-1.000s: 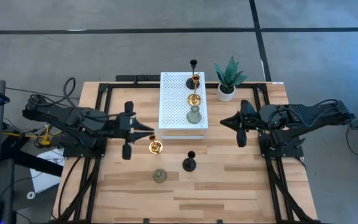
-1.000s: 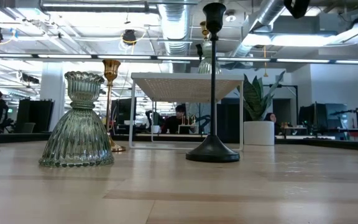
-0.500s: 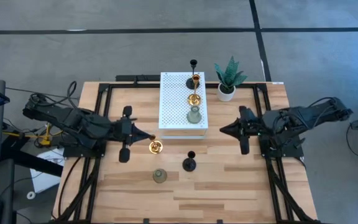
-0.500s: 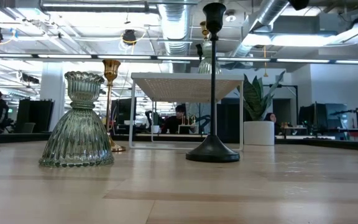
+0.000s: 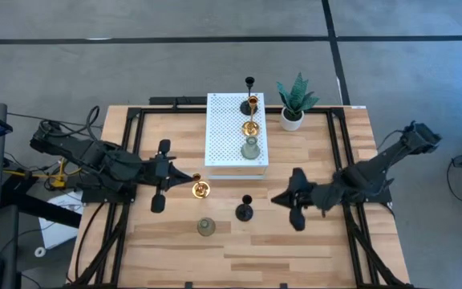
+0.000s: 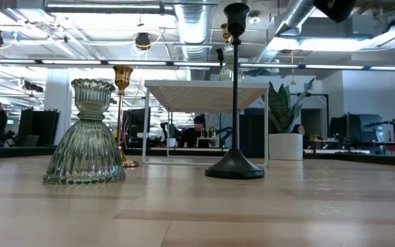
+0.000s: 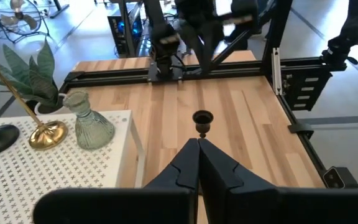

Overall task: Pick & Place candle stick holders
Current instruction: Put the black candle holder aligned with the other black candle holder on the shelf

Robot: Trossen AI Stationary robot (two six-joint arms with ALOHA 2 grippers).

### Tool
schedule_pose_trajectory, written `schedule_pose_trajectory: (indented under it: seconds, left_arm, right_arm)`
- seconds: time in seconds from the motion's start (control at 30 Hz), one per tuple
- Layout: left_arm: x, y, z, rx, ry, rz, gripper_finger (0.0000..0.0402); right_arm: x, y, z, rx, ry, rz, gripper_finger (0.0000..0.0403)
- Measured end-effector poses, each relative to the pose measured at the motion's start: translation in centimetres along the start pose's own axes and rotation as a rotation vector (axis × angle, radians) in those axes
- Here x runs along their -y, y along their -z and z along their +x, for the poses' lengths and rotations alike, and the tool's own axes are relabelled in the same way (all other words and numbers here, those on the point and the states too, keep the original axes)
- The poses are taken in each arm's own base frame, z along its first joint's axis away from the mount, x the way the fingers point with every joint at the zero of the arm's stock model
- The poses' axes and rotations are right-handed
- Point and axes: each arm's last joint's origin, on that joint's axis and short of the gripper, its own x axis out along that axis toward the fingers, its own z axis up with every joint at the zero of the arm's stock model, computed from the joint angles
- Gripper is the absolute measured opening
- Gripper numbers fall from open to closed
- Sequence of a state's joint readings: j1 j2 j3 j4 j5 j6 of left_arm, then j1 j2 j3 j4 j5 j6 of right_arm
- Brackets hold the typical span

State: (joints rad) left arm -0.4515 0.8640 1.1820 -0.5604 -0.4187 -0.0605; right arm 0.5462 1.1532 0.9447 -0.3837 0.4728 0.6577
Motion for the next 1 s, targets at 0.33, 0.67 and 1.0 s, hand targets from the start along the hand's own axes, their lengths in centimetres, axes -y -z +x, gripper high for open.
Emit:
schedule_pose_trajectory:
  seconds: [0.33,0.67,1.0]
  left_arm:
    - [0.0,0.0,0.1,0.001,0.0,-0.001,0.0007]
    - [0.0,0.0,0.1,0.001,0.0,0.0,0.0007]
    - [0.0,0.0,0.1,-0.001,0.0,0.001,0.0008]
  right_arm:
    - [-2.0,2.9,4.7,-0.078,0.034,-0.007,0.0]
    - [-2.1,7.3,9.4,-0.124,0.233,0.062,0.0]
    - [-3.3,11.7,7.1,0.027,0.434,0.197,0.0]
